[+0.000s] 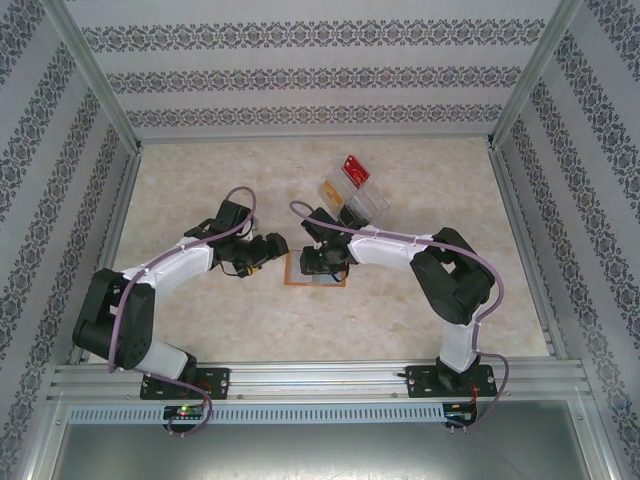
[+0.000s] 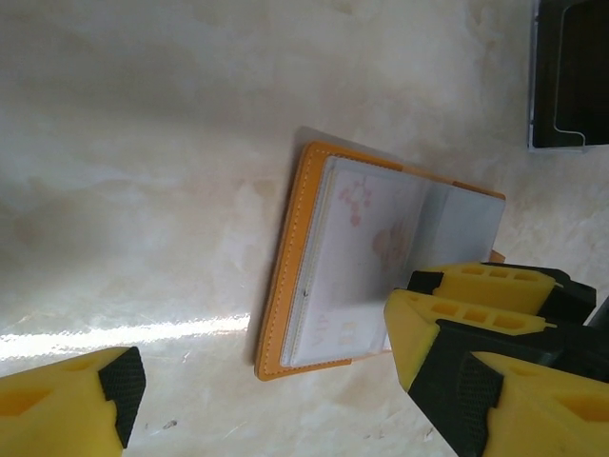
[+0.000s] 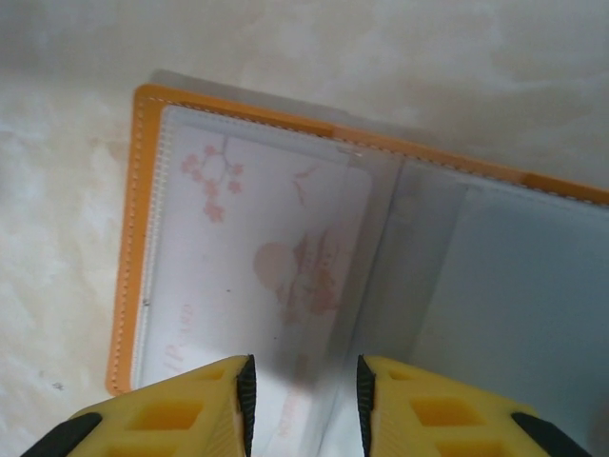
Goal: Take the credit cards out of the card holder
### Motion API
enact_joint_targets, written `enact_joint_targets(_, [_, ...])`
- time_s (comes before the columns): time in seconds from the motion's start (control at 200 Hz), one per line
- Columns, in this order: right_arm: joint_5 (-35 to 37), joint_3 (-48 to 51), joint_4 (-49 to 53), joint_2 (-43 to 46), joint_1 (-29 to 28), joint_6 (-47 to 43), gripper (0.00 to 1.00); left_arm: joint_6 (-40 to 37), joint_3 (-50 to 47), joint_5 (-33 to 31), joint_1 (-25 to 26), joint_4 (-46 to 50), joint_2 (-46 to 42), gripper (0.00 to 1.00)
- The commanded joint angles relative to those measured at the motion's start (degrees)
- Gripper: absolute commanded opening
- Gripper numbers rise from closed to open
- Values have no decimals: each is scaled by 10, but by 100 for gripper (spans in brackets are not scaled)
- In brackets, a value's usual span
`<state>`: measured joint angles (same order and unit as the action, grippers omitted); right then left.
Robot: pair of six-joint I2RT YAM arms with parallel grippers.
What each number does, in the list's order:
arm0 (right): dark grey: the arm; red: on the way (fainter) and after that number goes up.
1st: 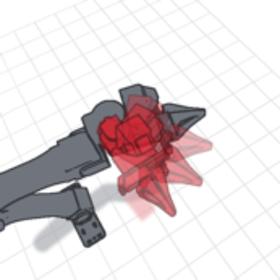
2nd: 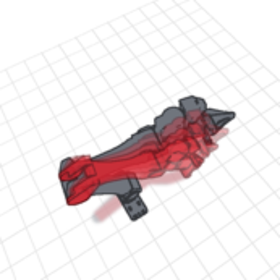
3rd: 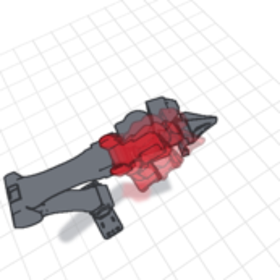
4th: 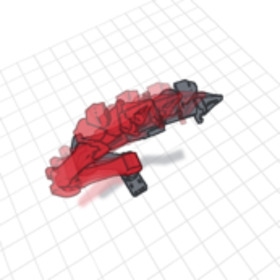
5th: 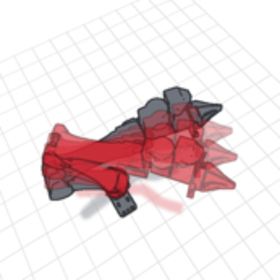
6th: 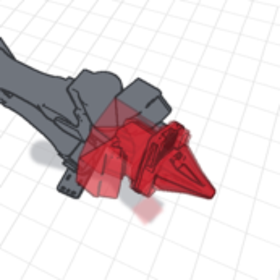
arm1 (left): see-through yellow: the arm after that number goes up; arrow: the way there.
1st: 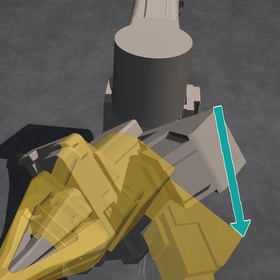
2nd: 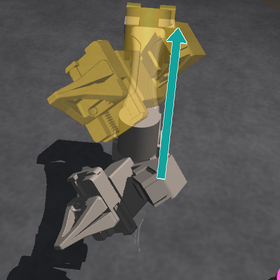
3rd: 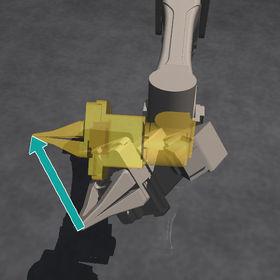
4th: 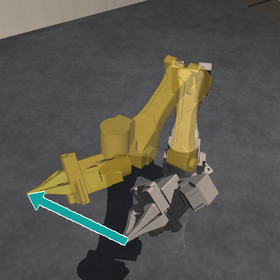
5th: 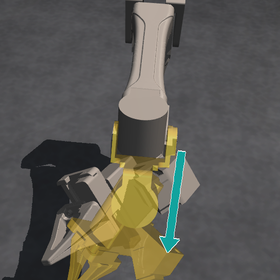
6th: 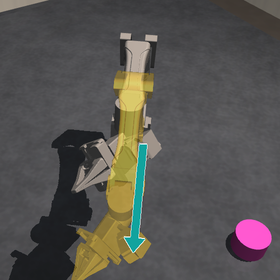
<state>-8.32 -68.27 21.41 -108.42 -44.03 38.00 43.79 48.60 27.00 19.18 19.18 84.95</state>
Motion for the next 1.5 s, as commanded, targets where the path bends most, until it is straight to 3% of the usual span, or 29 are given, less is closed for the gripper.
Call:
enact_joint_targets(0.0, [18,-13,21,-15,-3,-3,32,10,4,10,9,-20,12,85])
enact_joint_targets(0.29, [52,-7,35,-24,-3,-18,21,22,7,41,19,-46,37,71])
enact_joint_targets(0.714, [39,9,14,-29,1,-18,18,25,24,97,37,-86,90,40])
enact_joint_targets(1.494, [-21,43,-33,-15,24,-2,15,-13,57,81,46,-54,164,39])
